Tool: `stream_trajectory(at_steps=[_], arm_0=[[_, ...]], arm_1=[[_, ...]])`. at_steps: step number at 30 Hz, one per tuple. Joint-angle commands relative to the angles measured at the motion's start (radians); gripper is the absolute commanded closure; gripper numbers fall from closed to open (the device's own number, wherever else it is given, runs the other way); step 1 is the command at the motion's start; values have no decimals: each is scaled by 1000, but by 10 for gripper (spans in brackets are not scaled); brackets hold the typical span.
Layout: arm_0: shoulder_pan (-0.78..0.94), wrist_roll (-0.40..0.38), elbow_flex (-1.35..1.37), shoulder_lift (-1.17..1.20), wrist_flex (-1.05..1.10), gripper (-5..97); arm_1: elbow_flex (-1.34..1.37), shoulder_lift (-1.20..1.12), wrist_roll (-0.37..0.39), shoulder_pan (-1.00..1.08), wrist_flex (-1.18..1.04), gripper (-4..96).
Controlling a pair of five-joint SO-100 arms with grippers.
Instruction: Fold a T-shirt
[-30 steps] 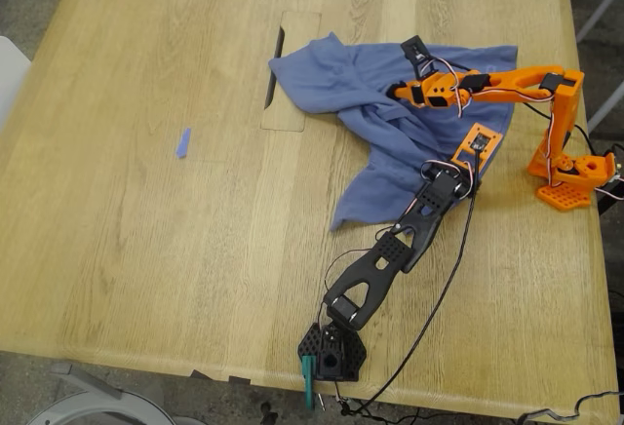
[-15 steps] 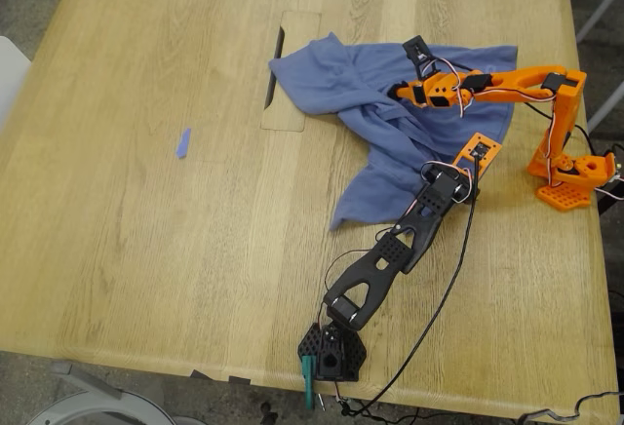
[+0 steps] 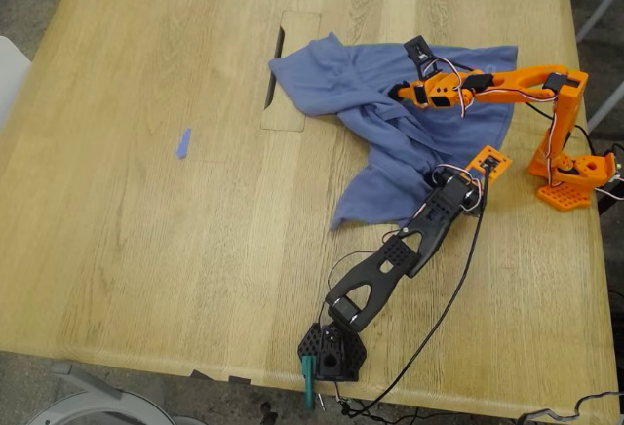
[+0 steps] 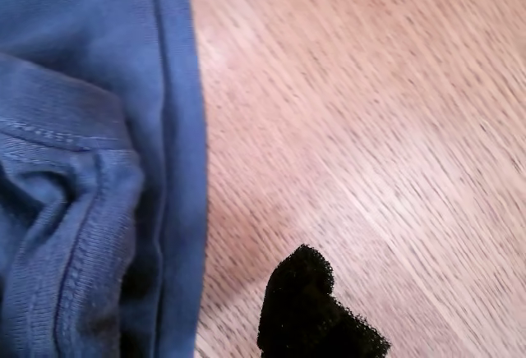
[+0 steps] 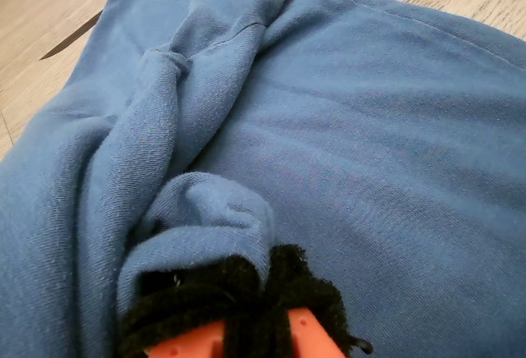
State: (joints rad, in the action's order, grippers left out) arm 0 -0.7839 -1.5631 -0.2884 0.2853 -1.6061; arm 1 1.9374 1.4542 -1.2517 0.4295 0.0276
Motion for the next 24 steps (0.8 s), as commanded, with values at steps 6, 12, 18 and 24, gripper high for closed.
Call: stream_trajectory(at_steps=[6, 12, 18, 24], arm_0=[[-14, 89, -44, 101, 132, 384], [32, 143, -43, -21, 235, 386], [72, 215, -44, -95, 249, 384], [107, 327, -44, -160, 302, 382]], arm_1=[[3, 71, -5, -12, -5, 912], [3, 72, -6, -14, -11, 912], [11, 72, -6, -14, -8, 912], [14, 72, -8, -12, 2, 912]])
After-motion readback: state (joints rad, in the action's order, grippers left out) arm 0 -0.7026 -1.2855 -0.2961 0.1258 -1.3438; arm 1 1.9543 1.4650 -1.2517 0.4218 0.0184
